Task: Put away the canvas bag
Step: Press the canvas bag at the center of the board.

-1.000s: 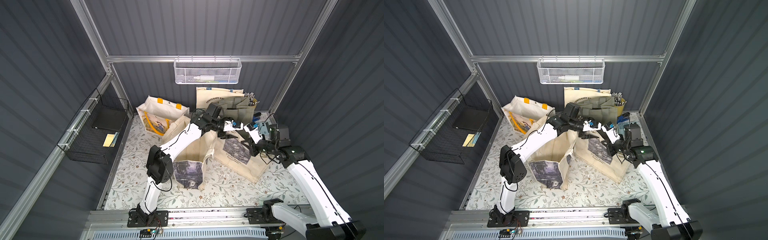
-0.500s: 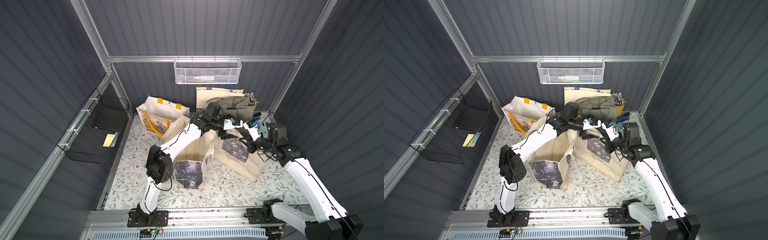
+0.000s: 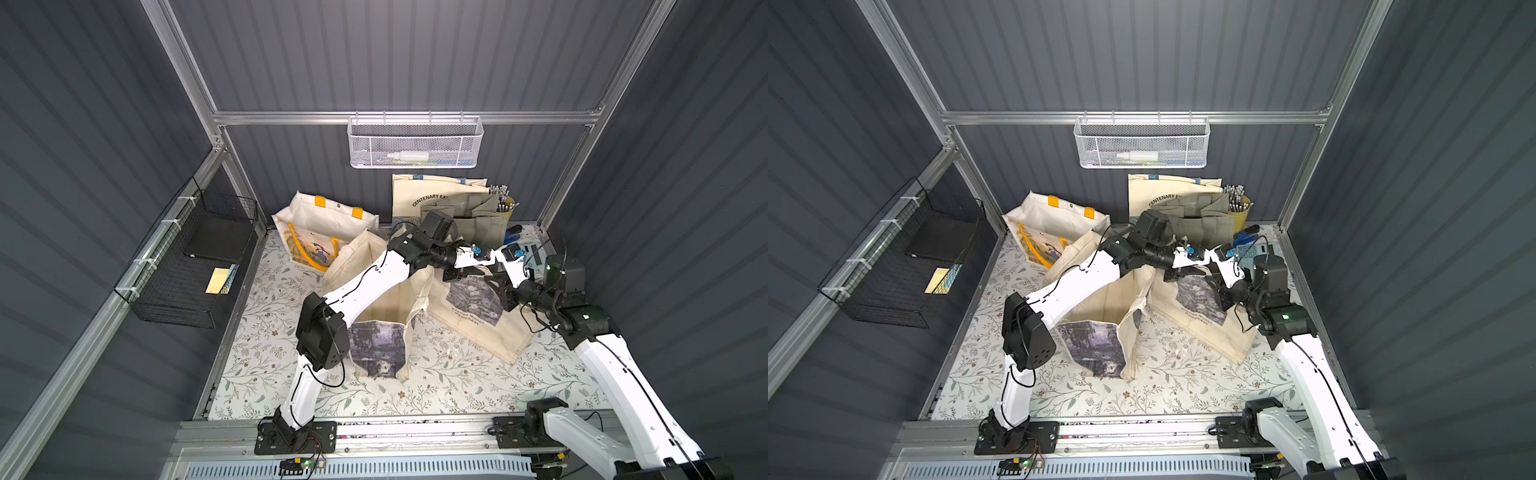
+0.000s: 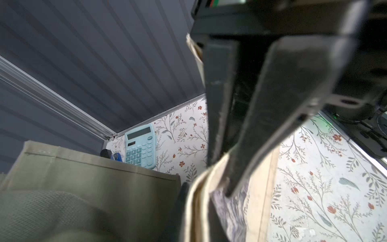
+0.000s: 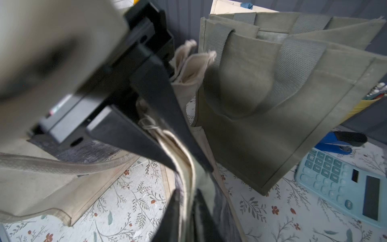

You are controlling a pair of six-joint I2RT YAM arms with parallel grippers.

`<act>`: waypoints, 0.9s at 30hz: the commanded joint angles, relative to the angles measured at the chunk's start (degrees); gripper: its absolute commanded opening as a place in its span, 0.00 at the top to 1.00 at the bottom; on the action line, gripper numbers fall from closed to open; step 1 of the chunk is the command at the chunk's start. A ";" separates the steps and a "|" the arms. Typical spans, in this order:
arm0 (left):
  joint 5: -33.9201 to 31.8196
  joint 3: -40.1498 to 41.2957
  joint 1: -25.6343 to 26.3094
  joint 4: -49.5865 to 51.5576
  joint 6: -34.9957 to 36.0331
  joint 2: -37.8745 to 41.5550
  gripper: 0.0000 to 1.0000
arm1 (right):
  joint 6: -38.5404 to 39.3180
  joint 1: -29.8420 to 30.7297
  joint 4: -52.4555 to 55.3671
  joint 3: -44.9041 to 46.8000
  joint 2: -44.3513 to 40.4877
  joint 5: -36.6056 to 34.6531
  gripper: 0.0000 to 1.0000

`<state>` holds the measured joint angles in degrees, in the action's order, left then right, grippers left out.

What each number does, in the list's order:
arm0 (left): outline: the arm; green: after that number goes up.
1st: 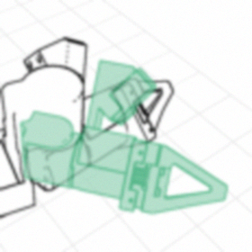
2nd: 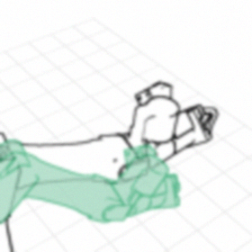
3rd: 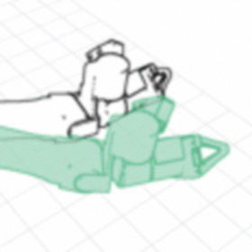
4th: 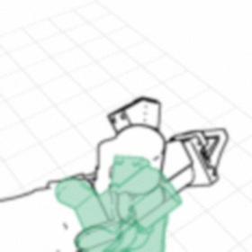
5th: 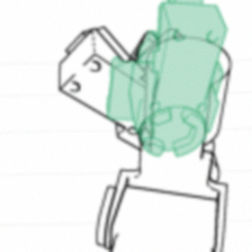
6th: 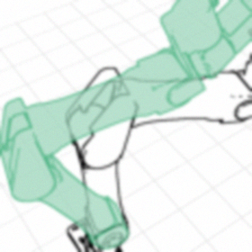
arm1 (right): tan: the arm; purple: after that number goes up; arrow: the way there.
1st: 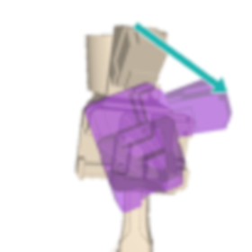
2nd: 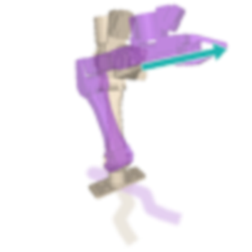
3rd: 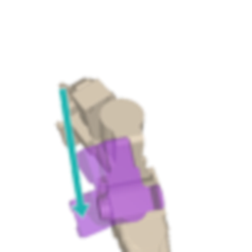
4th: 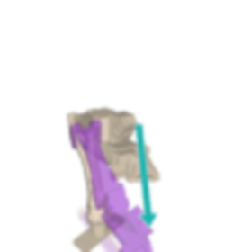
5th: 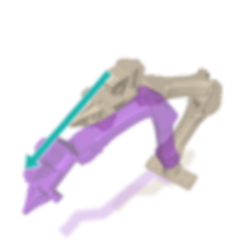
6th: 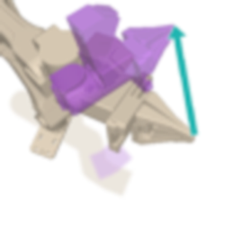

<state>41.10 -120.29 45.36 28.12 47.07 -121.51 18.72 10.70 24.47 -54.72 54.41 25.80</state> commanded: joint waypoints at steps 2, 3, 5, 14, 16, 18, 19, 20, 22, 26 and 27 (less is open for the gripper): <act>0.83 -1.08 -0.43 1.51 0.60 0.25 1.00 | 1.45 -3.21 0.21 -1.37 -2.93 5.12 0.69; 0.71 -0.87 -0.81 1.80 0.82 0.52 1.00 | 1.17 -4.64 0.09 -1.00 -3.97 4.94 0.69; 0.65 -0.79 -1.49 2.41 1.48 0.83 1.00 | 0.15 -6.69 -0.69 0.36 -6.66 3.96 0.61; 0.95 0.05 -4.46 4.49 3.53 2.34 1.00 | 1.55 -10.22 8.32 -2.57 -14.92 -2.48 0.41; 0.62 0.57 -4.96 4.66 3.73 2.84 1.00 | 2.10 -10.21 10.96 -4.33 -16.19 -3.03 0.39; 0.56 0.87 -5.50 4.66 3.90 3.16 1.00 | 2.00 -10.32 13.66 -5.79 -17.11 -2.74 0.39; 0.62 0.94 -5.68 4.66 3.96 3.27 1.00 | 1.94 -10.33 14.85 -6.22 -17.44 -2.69 0.38; 0.86 1.02 -5.88 4.66 4.00 3.40 1.00 | 2.08 -10.34 16.44 -6.36 -17.79 -2.88 0.38; 1.14 1.31 -6.14 4.58 4.12 3.95 1.00 | 2.52 -10.35 19.40 -6.03 -18.49 -4.88 0.34; 0.74 3.31 -6.38 3.78 4.59 5.70 1.00 | 2.82 -10.41 21.54 -5.13 -20.17 -8.67 0.27; 0.74 4.12 -6.43 3.28 4.62 6.14 1.00 | 2.77 -10.48 21.28 -4.88 -20.34 -9.03 0.26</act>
<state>42.17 -117.86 40.07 30.96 50.35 -119.85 21.23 0.62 42.54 -60.12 34.68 19.88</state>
